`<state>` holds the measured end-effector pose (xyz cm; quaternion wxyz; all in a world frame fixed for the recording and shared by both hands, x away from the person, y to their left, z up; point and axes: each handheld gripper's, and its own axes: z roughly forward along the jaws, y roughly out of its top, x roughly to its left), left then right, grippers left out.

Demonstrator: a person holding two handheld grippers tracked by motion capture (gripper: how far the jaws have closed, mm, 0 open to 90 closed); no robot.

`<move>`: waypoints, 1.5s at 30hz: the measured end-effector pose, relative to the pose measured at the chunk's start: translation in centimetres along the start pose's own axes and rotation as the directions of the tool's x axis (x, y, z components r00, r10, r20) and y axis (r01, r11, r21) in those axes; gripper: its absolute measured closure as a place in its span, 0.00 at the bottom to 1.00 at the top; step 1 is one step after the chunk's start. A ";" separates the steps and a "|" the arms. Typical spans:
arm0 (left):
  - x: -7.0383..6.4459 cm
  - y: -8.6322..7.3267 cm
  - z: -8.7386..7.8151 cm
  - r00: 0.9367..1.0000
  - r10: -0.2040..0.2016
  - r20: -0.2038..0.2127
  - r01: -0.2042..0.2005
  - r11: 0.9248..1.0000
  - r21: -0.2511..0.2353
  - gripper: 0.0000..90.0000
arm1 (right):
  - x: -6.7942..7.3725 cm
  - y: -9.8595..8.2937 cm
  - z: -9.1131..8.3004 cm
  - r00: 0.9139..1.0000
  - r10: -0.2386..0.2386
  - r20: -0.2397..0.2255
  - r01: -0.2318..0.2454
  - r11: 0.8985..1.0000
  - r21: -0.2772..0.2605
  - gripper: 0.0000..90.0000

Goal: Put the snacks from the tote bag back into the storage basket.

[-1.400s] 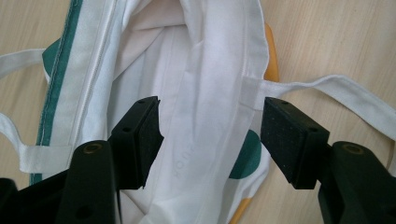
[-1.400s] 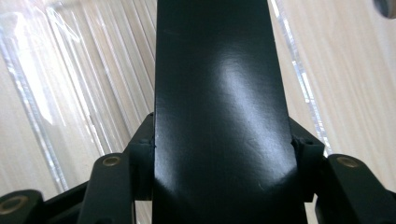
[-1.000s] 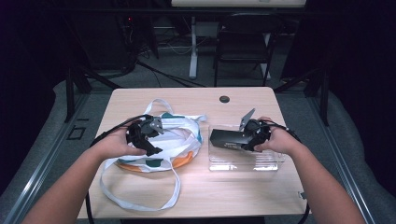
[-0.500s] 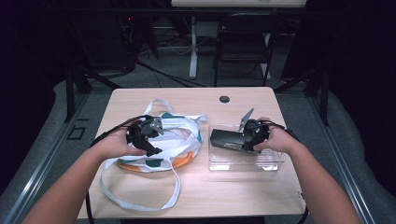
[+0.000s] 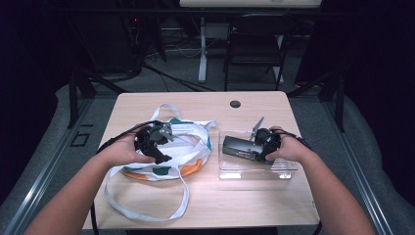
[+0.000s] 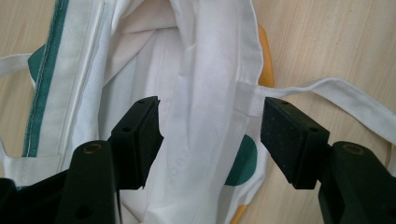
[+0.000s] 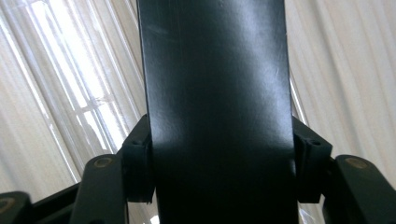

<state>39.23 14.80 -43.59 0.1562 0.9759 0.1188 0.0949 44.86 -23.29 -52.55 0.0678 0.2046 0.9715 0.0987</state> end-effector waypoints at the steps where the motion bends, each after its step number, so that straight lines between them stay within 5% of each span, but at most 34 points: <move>1: 0.0 0.0 0.0 1.000 0.000 0.000 0.000 1.000 -0.001 0.42 | 0.0 -0.1 0.1 1.000 0.012 0.006 -0.012 1.000 -0.009 0.39; 4: 0.0 0.1 0.1 1.000 0.000 0.001 0.000 1.000 -0.004 0.42 | 0.0 0.0 0.0 1.000 0.009 0.019 -0.009 1.000 -0.001 0.34; 16: -0.1 0.0 0.2 1.000 0.006 -0.004 -0.006 1.000 0.002 0.42 | 0.7 -0.2 -1.7 0.994 0.065 0.086 -0.056 0.992 -0.110 0.29; 22: -0.2 -0.2 0.0 1.000 -0.008 0.000 0.008 1.000 -0.011 0.42 | 1.7 -0.4 -3.0 0.988 0.101 0.120 -0.090 0.991 -0.097 0.28; 28: -0.4 -0.2 0.0 1.000 -0.010 -0.001 0.010 1.000 -0.011 0.42 | 2.2 -1.1 -3.7 0.974 0.187 0.126 -0.171 0.977 -0.130 0.31; 32: -0.4 -0.1 -0.1 1.000 -0.007 0.002 0.007 1.000 -0.012 0.42 | 2.5 -1.9 -4.0 0.952 0.282 0.117 -0.256 0.946 -0.199 0.35; 33: -0.4 0.0 -0.1 1.000 -0.007 0.002 0.007 1.000 -0.009 0.42 | 2.4 -2.1 -4.3 0.952 0.282 0.119 -0.259 0.950 -0.177 0.36; 37: -0.4 0.0 -0.2 1.000 -0.012 0.002 0.012 1.000 -0.022 0.42 | 2.7 -3.0 -4.4 0.933 0.346 0.099 -0.325 0.928 -0.184 0.40; 38: -0.4 0.0 -0.2 1.000 -0.011 0.002 0.011 1.000 -0.020 0.42 | 2.9 -3.3 -4.2 0.922 0.379 0.078 -0.357 0.911 -0.206 0.42; 39: -0.4 0.0 -0.1 1.000 -0.012 0.002 0.012 1.000 -0.023 0.42 | 2.9 -3.4 -4.4 0.925 0.370 0.085 -0.351 0.919 -0.183 0.42; 44: -0.4 -0.1 -0.1 1.000 -0.007 0.004 0.007 1.000 -0.016 0.42 | 3.3 -4.1 -4.3 0.907 0.416 0.061 -0.399 0.898 -0.182 0.47; 45: -0.3 -0.1 -0.1 1.000 -0.007 0.004 0.007 1.000 -0.015 0.42 | 3.3 -4.2 -4.3 0.909 0.413 0.055 -0.399 0.901 -0.169 0.47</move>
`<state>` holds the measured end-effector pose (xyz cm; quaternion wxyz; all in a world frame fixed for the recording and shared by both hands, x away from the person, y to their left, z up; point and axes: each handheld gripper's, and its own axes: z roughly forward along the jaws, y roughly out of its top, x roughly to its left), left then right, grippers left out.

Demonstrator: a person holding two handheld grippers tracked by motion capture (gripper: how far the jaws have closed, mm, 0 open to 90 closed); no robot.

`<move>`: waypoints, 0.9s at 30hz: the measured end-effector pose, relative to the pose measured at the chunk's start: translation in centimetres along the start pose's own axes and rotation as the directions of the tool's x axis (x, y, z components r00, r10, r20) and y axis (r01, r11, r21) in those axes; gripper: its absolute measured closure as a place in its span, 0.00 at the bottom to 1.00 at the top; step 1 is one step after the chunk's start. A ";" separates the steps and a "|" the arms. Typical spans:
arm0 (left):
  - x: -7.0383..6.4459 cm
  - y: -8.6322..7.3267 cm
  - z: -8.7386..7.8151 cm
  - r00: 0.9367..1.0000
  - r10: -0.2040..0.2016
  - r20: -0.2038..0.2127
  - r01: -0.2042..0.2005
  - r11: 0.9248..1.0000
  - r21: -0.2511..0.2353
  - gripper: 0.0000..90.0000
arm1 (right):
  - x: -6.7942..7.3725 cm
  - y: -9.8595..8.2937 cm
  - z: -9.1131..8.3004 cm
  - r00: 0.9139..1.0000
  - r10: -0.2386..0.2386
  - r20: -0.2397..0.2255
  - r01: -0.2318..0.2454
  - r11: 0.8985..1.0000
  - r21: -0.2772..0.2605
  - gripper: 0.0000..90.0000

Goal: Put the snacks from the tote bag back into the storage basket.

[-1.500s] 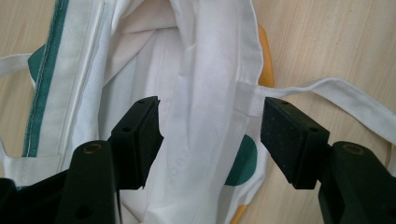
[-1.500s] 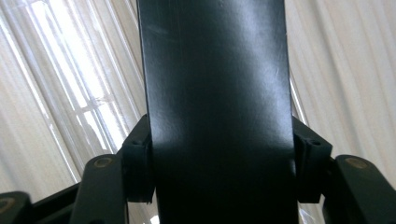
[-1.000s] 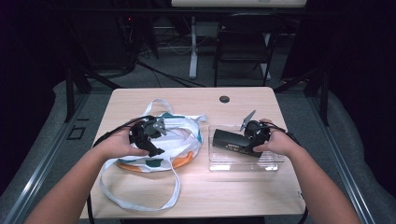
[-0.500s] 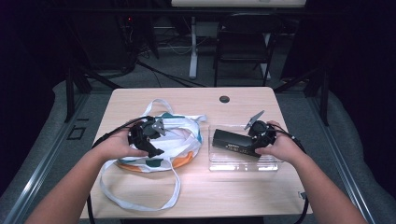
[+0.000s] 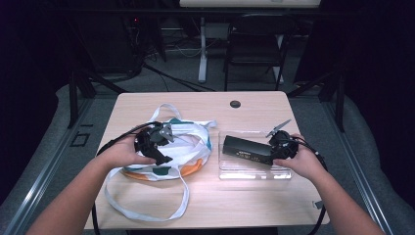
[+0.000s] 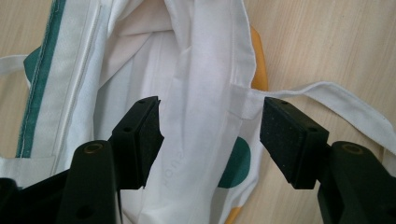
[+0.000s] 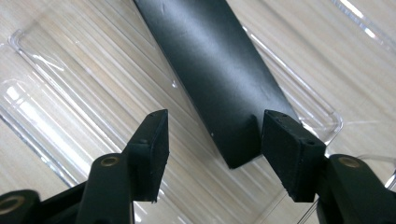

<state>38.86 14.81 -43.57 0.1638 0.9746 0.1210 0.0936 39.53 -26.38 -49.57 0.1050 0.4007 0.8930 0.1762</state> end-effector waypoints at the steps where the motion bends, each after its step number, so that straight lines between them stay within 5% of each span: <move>1: 0.0 0.0 0.0 1.000 0.002 0.000 -0.002 1.000 0.005 0.42 | 0.0 -0.1 0.0 1.000 0.000 0.006 0.000 1.000 0.004 0.47; 16: 0.0 0.1 0.0 1.000 0.002 0.002 -0.002 1.000 0.000 0.42 | -0.4 -1.0 0.0 0.997 0.034 0.072 -0.036 0.999 0.029 0.48; 27: 0.1 0.0 0.3 1.000 0.002 0.004 -0.002 1.000 -0.001 0.42 | -1.2 -1.3 1.1 0.996 0.069 0.065 -0.073 0.995 0.070 0.58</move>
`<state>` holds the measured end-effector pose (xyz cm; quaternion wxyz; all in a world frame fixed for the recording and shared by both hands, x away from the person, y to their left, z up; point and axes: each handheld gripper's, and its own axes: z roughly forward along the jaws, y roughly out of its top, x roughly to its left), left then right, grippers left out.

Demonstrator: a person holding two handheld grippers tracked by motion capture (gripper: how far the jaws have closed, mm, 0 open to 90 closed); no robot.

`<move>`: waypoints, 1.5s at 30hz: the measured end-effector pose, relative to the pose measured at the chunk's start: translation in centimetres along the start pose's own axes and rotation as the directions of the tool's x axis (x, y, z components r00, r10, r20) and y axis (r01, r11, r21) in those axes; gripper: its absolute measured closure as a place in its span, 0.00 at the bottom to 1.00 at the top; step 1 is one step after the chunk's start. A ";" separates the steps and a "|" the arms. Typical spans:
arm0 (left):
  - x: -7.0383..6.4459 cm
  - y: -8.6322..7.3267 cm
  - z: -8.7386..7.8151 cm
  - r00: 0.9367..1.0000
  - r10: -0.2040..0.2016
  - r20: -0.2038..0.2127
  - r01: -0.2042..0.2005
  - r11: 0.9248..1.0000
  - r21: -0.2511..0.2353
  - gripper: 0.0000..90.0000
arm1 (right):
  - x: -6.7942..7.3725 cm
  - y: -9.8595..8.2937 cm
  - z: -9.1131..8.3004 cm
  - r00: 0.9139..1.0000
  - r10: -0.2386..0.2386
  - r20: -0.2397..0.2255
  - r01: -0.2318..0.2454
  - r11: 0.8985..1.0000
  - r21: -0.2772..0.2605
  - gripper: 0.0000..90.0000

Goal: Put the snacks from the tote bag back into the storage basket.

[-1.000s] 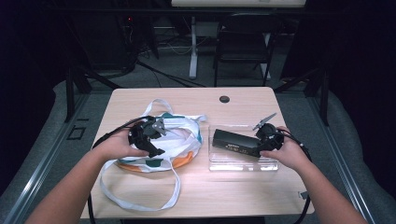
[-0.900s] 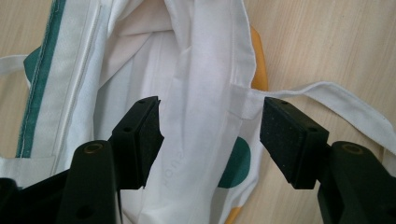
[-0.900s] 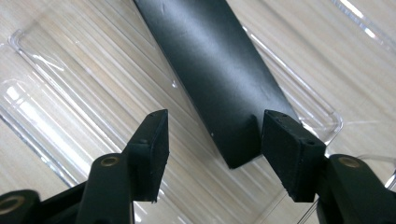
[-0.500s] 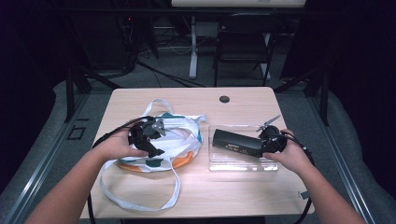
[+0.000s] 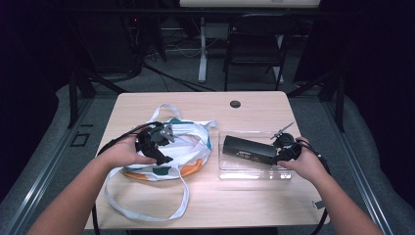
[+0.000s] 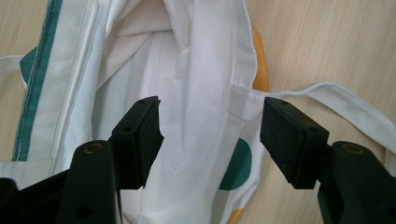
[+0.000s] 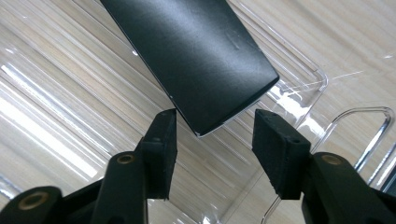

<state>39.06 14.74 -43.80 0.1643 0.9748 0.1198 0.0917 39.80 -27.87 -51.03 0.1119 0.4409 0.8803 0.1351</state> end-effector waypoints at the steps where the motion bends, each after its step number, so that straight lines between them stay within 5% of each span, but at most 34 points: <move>1: 0.0 0.0 0.0 1.000 0.000 0.000 0.000 1.000 0.003 0.42 | 0.0 0.0 0.1 1.000 0.008 0.009 -0.008 1.000 -0.010 0.60; 28: 0.0 -0.9 0.2 1.000 -0.016 -0.003 0.016 1.000 0.005 0.42 | -0.3 2.4 1.2 0.996 0.084 0.009 -0.083 0.994 -0.070 0.60; 45: -0.1 -1.0 0.3 1.000 -0.025 -0.001 0.025 1.000 0.003 0.42 | -0.8 2.9 1.9 0.997 0.077 0.026 -0.075 0.994 -0.080 0.58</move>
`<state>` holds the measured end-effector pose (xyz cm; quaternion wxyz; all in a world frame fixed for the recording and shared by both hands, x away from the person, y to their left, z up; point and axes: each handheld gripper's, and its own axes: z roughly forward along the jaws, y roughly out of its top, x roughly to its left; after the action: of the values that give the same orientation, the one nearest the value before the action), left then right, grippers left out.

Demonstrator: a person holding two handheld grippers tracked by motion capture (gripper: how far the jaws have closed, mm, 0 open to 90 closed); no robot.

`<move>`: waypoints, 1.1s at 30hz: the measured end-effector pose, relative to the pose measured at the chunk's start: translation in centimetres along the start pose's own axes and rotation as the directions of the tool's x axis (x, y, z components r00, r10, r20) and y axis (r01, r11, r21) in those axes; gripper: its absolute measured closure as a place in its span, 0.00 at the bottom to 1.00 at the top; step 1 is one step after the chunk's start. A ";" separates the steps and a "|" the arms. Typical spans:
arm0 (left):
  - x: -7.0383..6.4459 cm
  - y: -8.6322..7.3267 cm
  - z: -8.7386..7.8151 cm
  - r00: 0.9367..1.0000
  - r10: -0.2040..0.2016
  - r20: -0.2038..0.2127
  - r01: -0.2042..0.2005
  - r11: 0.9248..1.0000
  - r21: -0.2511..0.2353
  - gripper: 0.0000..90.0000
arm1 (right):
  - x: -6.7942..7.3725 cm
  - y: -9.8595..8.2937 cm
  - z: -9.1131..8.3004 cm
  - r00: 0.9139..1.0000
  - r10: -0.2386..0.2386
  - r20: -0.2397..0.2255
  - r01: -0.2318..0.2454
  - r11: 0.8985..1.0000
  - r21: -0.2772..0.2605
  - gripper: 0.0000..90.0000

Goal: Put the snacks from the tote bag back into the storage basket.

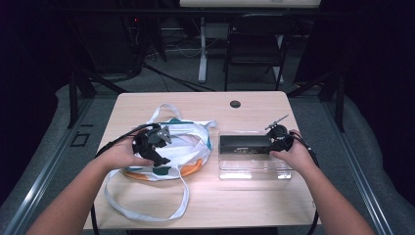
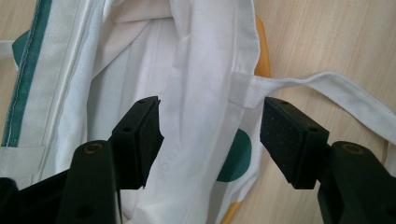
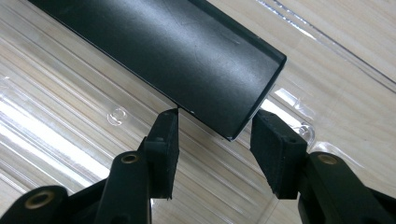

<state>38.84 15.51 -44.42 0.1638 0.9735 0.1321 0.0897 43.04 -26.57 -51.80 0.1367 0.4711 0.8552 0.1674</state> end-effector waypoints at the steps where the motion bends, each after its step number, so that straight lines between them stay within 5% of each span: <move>1: 0.0 0.0 0.0 1.000 0.001 0.002 -0.001 1.000 0.002 0.42 | 0.0 0.0 0.0 1.000 -0.008 0.001 0.008 1.000 0.001 0.58; 33: 0.0 -0.3 -0.1 1.000 -0.007 0.001 0.007 1.000 0.006 0.42 | 0.0 0.2 -0.8 1.000 0.002 -0.023 -0.002 1.000 0.000 0.50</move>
<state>38.77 15.86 -44.44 0.1613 0.9736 0.1357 0.0880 42.84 -26.58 -50.97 0.1269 0.4700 0.8562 0.1730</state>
